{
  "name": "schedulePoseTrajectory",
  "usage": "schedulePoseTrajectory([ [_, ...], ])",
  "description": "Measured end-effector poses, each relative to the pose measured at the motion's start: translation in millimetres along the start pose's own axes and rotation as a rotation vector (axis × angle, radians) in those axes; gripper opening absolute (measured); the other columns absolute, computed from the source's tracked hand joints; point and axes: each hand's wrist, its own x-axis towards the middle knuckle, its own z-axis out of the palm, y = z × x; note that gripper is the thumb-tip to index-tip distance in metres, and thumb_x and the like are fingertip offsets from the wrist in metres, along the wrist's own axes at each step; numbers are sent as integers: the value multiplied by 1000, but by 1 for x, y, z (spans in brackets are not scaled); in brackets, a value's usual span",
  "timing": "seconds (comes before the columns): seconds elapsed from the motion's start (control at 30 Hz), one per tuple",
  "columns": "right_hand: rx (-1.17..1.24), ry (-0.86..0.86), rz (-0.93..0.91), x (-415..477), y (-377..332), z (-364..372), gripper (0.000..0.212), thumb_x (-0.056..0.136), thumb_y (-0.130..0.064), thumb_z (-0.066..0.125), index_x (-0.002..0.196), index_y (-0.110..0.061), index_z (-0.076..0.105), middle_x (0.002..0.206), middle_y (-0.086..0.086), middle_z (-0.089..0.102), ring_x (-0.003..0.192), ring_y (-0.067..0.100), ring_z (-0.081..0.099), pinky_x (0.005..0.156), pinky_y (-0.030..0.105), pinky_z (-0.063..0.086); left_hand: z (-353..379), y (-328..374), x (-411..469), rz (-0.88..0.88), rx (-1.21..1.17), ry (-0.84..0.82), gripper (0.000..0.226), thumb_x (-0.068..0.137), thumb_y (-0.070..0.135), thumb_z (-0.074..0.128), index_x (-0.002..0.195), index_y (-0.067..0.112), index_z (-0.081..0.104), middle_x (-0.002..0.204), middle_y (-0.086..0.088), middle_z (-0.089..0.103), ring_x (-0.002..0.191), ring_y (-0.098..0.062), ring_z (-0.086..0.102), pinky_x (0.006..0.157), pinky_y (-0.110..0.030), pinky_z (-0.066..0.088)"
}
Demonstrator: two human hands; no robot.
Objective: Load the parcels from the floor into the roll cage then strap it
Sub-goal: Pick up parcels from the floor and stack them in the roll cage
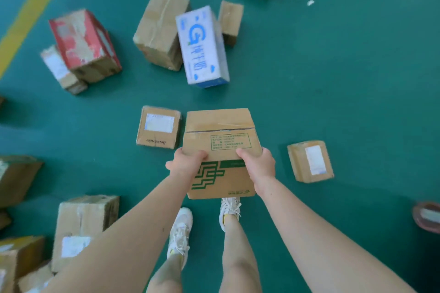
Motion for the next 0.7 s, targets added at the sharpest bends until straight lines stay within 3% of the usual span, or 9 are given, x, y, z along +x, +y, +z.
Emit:
schedulePoseTrajectory([
  [0.1,169,57,0,-48,-5,-37,43,78,-42,75,115,-27,58,112,-4,65,98,18,62,85,42,53,-1,24,-52,88,72,-50,62,75,37,74,131,25,49,123,-10,49,91,-25,63,90,-46,55],
  [0.17,276,97,5,-82,-4,-68,40,84,-38,74,118,-25,58,112,-5,65,99,17,61,85,40,50,3,37,-94,153,125,-102,62,73,37,75,128,26,50,123,-9,53,89,-25,63,88,-43,55],
  [0.33,572,180,10,-170,7,-136,42,87,-32,73,122,-22,53,113,-4,62,102,20,57,83,40,40,22,52,-191,319,238,-248,69,66,33,76,129,27,48,118,-7,59,101,-27,63,93,-49,52],
  [0.53,823,340,-60,-260,41,-222,38,87,-27,73,121,-22,56,113,-1,65,88,11,57,70,33,39,59,44,-319,561,439,-422,48,84,19,72,126,17,47,110,-8,64,92,-26,64,87,-44,53],
  [0.7,1037,480,-77,-324,94,-303,30,88,-23,72,113,-21,57,107,0,68,89,16,62,60,31,41,115,12,-425,697,634,-575,40,87,17,70,120,17,47,107,-8,63,83,-20,61,79,-39,48],
])
